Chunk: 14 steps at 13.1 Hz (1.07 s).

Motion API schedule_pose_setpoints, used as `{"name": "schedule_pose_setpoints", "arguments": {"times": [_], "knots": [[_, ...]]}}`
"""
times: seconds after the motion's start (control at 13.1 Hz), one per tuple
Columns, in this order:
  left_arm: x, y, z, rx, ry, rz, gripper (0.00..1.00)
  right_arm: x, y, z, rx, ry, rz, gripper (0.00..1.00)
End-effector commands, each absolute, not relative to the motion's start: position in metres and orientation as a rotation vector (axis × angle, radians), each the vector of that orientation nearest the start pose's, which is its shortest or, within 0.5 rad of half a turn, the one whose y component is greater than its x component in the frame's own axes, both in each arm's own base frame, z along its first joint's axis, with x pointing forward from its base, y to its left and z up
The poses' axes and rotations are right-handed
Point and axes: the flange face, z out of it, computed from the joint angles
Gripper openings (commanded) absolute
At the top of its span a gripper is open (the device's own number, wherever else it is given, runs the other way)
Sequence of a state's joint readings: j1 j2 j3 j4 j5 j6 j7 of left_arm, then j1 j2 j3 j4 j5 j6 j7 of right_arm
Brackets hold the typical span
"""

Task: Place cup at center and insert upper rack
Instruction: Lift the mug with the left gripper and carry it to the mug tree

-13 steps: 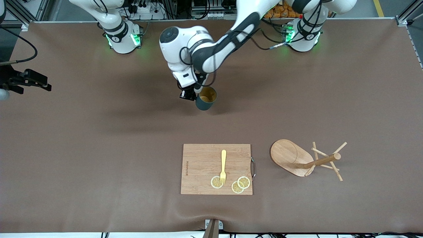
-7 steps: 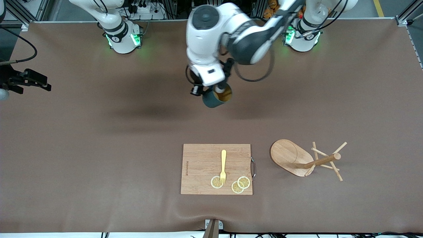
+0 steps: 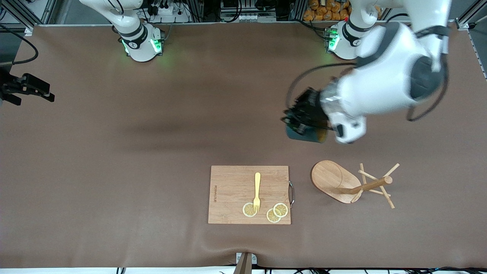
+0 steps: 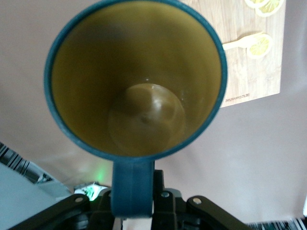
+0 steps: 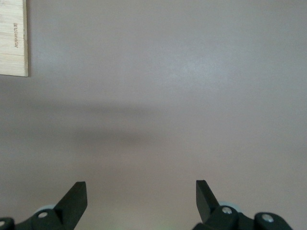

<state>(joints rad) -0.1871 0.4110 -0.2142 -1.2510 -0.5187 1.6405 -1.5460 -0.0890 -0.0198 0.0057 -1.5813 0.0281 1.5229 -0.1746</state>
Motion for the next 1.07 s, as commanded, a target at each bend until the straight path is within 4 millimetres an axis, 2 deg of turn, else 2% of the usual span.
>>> {"name": "schedule_pose_setpoints", "arguments": {"times": [0.0, 0.15, 0.46, 0.61, 0.69, 0.99], "knots": [[0.634, -0.224, 0.532, -2.818, -1.846, 1.092, 0.00, 0.532, -0.037, 0.639, -3.097, -0.145, 0.028, 1.00], [0.654, -0.175, 0.507, -2.842, -1.843, 1.273, 0.00, 0.530, -0.038, 0.642, -3.098, -0.143, 0.019, 1.00], [0.682, -0.095, 0.451, -2.816, -1.896, 1.707, 0.00, 0.528, -0.040, 0.639, -3.099, -0.120, 0.050, 1.00], [0.690, -0.068, 0.435, -2.787, -1.946, 1.898, 0.00, 0.522, -0.040, 0.635, -3.093, -0.071, 0.138, 1.00], [0.692, -0.064, 0.433, -2.771, -1.965, 1.948, 0.00, 0.521, -0.040, 0.634, -3.094, 0.009, 0.156, 1.00], [0.697, -0.070, 0.436, -2.759, -1.980, 2.101, 0.00, 0.519, -0.041, 0.636, -3.093, 0.026, 0.152, 1.00]]}}
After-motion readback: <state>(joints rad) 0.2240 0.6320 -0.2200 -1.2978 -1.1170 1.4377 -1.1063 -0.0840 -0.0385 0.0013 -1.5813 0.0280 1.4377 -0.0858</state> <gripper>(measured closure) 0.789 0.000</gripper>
